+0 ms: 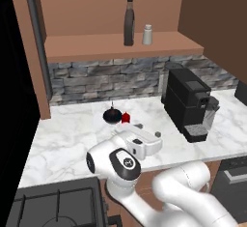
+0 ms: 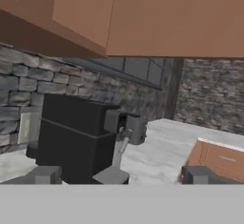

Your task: There are various items on the counter. Only move the condiments/shakers into the cabinet.

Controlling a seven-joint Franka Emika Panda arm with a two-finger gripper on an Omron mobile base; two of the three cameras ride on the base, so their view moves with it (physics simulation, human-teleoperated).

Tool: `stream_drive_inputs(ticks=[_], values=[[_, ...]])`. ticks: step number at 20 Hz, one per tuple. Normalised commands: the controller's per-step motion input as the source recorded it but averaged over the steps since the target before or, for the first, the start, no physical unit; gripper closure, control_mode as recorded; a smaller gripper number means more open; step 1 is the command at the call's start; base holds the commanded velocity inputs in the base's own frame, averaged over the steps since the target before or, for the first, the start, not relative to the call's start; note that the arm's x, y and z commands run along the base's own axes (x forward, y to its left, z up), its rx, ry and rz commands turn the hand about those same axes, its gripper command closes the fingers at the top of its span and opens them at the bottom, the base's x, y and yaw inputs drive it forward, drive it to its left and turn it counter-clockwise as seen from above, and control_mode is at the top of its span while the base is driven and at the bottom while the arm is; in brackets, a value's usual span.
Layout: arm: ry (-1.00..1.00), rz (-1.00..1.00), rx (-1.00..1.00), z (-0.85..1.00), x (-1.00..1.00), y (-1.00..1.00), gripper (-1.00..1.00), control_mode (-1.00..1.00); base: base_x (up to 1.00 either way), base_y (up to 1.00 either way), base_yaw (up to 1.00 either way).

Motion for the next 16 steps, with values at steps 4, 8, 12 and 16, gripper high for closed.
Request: stream_drive_inputs(ticks=[4, 8, 12, 16], values=[[0.05, 0.00, 0.00, -0.04, 0.32, 0.17, -1.00, -1.00, 0.00, 0.00, 0.00], [0.10, 0.00, 0.00, -0.08, 0.29, 0.26, -1.00, -1.00, 0.00, 0.00, 0.00], [0.11, 0.00, 0.00, -0.14, 0.32, 0.26, -1.00, -1.00, 0.00, 0.00, 0.00], [0.10, 0.00, 0.00, -0.21, 0.30, 0.25, -1.00, -1.00, 0.00, 0.00, 0.00]])
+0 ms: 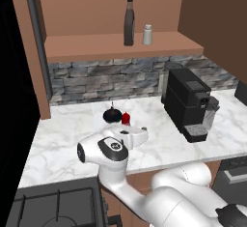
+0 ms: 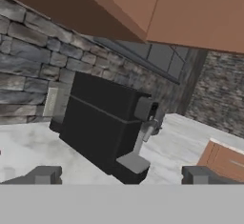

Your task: There are various items on the counter. Only move the condiments/shakers into the cabinet.

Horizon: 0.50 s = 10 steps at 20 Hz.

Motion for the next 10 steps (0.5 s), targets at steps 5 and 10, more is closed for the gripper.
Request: stream_drive_inputs(ticks=[5, 10], values=[[0.10, 0.00, 0.00, -0.27, 0.17, 0.12, -1.00, -1.00, 0.00, 0.00, 0.00], [0.02, 0.00, 0.00, -0.35, 0.12, 0.02, -1.00, -1.00, 0.00, 0.00, 0.00]])
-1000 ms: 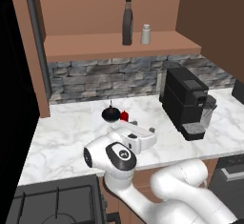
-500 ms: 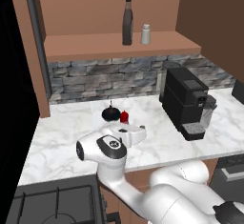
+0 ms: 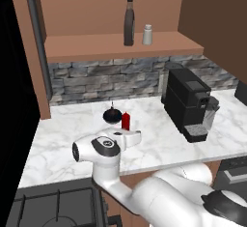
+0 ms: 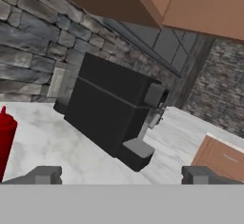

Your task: There are various items on the counter. Only move the condiments/shakers into the cabinet.

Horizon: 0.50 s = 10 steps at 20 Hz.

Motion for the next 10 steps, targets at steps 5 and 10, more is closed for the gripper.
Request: stream_drive_inputs(ticks=[5, 10], values=[[0.00, 0.00, 0.00, -0.31, 0.16, 0.02, -1.00, -1.00, 0.00, 0.00, 0.00], [0.00, 0.00, 0.00, -0.17, 0.17, 0.00, -1.00, -1.00, 0.00, 0.00, 0.00]])
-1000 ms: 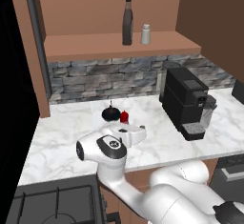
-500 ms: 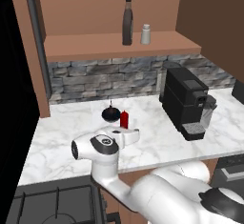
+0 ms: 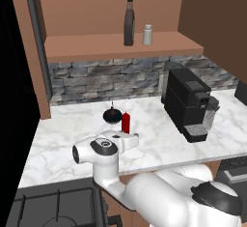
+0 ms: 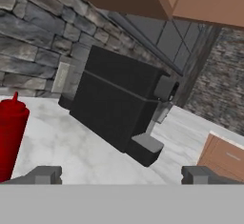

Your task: There are various items on the counter. Only move the condiments/shakers into the cabinet.

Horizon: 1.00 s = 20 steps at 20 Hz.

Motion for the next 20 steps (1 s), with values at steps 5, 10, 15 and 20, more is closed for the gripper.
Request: stream_drive_inputs(ticks=[5, 10, 15, 20], values=[[0.00, 0.00, 0.00, -0.05, 0.17, 0.00, -1.00, -1.00, 0.00, 0.00, 0.00], [0.00, 0.00, 0.00, 0.00, 0.07, 0.00, -1.00, -1.00, 0.00, 0.00, 0.00], [0.00, 0.00, 0.00, 0.00, 0.02, -0.01, -1.00, -1.00, 0.00, 0.00, 0.00], [0.00, 0.00, 0.00, 0.00, 0.00, -0.15, -1.00, -1.00, 0.00, 0.00, 0.00]])
